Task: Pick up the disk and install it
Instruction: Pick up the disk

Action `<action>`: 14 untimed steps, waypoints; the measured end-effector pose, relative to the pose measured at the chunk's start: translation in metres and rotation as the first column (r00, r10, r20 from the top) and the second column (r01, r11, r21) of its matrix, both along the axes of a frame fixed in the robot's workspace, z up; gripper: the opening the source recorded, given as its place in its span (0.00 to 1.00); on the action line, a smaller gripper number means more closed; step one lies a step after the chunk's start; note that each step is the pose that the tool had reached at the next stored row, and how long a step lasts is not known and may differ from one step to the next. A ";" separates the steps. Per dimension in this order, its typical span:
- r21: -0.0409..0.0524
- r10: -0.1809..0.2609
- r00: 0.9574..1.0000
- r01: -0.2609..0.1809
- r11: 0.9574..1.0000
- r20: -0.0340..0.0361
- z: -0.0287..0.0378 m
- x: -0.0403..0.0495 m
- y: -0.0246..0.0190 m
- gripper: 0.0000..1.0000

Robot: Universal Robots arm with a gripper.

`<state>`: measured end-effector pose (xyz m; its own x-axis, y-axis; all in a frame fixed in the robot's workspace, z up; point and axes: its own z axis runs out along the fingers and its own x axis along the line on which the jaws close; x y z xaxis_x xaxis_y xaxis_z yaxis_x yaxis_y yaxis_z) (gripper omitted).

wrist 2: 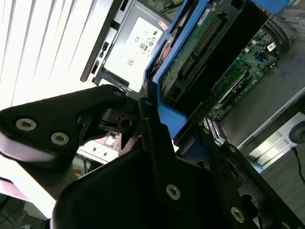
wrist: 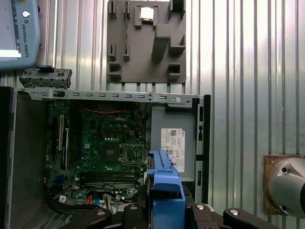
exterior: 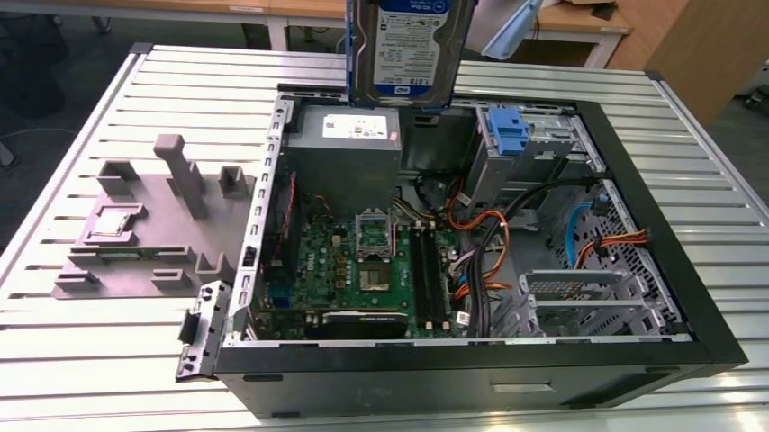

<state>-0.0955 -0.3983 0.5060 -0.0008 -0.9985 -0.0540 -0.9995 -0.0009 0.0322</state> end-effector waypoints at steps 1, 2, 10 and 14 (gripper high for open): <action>0.000 0.000 1.000 0.000 1.000 0.000 0.0000 0.0000 -0.0012 0.36; 0.000 0.000 1.000 0.000 1.000 0.000 -0.0001 0.0000 -0.0024 0.36; 0.000 0.000 1.000 0.000 1.000 0.000 -0.0001 0.0000 -0.0133 0.36; 0.000 0.000 1.000 0.000 1.000 0.000 -0.0003 0.0000 -0.0187 0.36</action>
<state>-0.0955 -0.4169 0.5057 -0.0008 -0.9985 -0.0539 -0.9995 -0.0009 0.0322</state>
